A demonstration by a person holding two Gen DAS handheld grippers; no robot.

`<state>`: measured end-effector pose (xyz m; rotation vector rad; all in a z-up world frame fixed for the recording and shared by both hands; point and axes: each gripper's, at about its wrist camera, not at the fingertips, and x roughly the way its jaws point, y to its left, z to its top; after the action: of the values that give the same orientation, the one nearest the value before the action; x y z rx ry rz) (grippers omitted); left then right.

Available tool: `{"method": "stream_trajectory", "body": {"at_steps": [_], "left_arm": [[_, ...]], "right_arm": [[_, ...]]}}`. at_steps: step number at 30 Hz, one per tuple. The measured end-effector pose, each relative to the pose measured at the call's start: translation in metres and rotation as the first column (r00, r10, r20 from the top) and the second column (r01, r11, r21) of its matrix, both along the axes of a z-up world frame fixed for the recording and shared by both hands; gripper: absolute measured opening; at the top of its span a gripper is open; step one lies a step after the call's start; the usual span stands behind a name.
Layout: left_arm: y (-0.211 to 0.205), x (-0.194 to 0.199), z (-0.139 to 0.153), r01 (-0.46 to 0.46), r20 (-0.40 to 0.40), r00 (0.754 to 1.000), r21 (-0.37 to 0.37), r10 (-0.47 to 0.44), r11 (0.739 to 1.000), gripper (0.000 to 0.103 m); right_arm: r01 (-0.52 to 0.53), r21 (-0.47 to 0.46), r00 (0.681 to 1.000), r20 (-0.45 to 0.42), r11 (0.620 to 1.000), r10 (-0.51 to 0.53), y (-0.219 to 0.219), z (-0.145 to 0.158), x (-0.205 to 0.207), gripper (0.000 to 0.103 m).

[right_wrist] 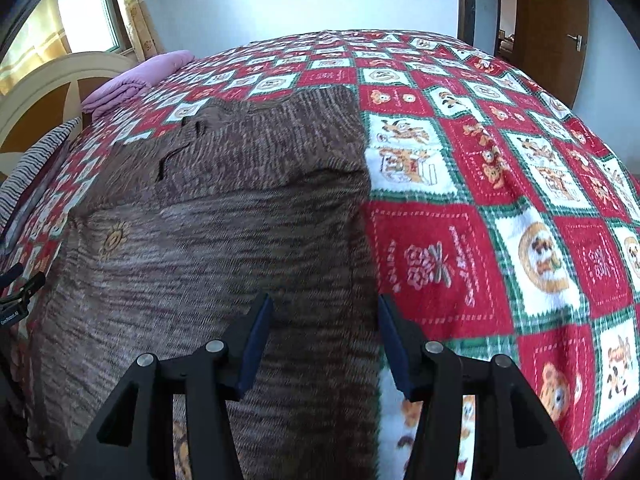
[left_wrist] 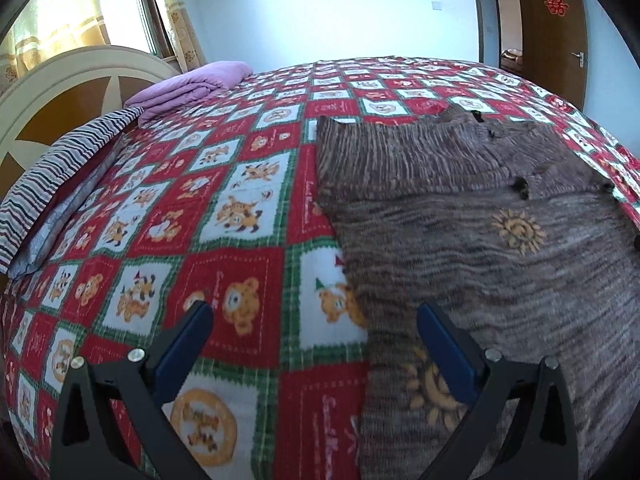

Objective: Fold small clothes
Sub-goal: 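Move both grippers down to the sweater hem edge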

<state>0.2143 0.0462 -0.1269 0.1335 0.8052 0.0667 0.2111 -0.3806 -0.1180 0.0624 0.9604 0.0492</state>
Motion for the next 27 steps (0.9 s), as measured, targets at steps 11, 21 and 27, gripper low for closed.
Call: {"method": "stream_trajectory", "body": {"at_steps": [11, 21, 27], "left_arm": [[0.0, -0.035, -0.001, 0.037, -0.023, 0.999, -0.016, -0.038, 0.999, 0.103], [-0.003, -0.065, -0.009, 0.073, -0.069, 0.995, -0.03, -0.075, 0.997, 0.103], [-0.004, -0.086, -0.008, 0.104, -0.088, 0.99, -0.05, -0.108, 0.993, 0.103]], "right_arm": [[-0.018, -0.033, 1.0, -0.016, 0.999, 0.018, 0.01, -0.001, -0.031, 0.059], [-0.032, -0.068, 0.999, -0.029, 0.997, 0.03, 0.02, -0.004, -0.059, 0.062], [-0.03, -0.057, 0.999, -0.036, 0.998, 0.028, 0.017, -0.004, -0.084, 0.063]]}}
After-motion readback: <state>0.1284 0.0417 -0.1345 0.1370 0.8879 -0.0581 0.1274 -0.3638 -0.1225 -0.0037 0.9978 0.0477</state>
